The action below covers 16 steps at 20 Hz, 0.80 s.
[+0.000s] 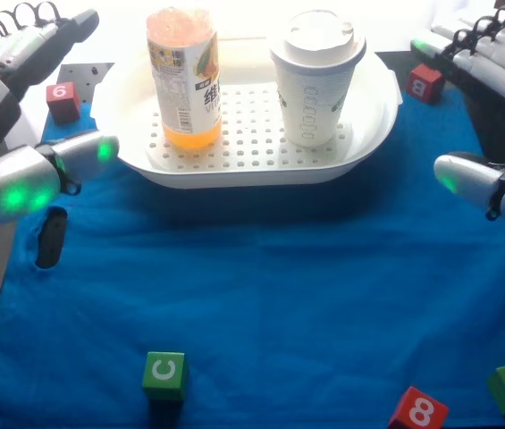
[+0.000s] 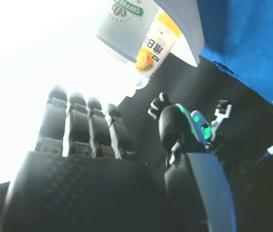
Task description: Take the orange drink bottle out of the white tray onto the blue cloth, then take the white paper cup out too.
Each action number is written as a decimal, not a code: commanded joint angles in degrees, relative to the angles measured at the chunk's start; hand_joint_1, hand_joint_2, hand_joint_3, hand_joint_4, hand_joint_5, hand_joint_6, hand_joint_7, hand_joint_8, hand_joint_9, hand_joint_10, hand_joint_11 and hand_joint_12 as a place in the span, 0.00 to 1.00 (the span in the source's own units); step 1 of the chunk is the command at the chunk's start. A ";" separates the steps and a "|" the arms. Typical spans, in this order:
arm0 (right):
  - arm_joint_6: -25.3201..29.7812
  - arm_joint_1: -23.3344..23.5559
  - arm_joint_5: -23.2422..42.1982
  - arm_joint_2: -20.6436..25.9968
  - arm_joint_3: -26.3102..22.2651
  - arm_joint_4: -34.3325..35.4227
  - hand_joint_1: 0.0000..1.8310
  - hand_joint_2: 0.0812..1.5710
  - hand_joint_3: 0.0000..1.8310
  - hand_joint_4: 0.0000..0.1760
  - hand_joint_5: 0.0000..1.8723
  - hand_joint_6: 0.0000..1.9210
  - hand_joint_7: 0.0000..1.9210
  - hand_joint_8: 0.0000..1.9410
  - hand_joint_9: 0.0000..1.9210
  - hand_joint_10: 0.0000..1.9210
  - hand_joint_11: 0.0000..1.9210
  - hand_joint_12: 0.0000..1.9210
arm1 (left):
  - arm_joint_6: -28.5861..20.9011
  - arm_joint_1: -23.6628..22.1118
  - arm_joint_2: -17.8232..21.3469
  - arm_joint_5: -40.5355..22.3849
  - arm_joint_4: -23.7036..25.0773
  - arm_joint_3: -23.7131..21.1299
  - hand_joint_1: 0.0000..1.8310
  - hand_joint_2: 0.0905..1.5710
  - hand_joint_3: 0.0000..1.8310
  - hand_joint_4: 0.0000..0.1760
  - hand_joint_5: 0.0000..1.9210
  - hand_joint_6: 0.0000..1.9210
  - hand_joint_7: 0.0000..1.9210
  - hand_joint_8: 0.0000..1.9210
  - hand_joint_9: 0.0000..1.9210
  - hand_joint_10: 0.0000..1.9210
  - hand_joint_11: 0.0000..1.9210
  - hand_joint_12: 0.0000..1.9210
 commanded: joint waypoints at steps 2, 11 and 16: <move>-0.12 0.41 7.21 -0.03 0.16 -0.09 0.04 0.89 0.02 0.00 0.00 0.00 0.00 0.00 0.00 0.00 0.00 0.00 | -1.81 -0.41 -1.45 -5.74 -0.96 1.74 0.21 0.83 0.00 0.23 0.02 0.00 0.00 0.00 0.00 0.00 0.00 0.13; -0.11 -0.34 7.22 -0.57 -0.02 0.51 0.01 0.89 0.00 0.00 0.00 0.00 0.00 0.00 0.00 0.00 0.00 0.00 | -6.52 -10.45 -10.86 7.04 -5.54 14.16 0.31 0.68 0.00 0.61 0.00 0.00 0.00 0.00 0.00 0.00 0.00 0.37; -0.10 -0.56 7.23 -0.82 0.10 0.83 0.06 0.92 0.01 0.00 0.00 0.00 0.00 0.00 0.00 0.00 0.00 0.00 | -6.39 -17.87 -18.38 20.39 -5.86 23.12 0.33 0.58 0.00 0.96 0.00 0.00 0.00 0.00 0.00 0.00 0.00 0.00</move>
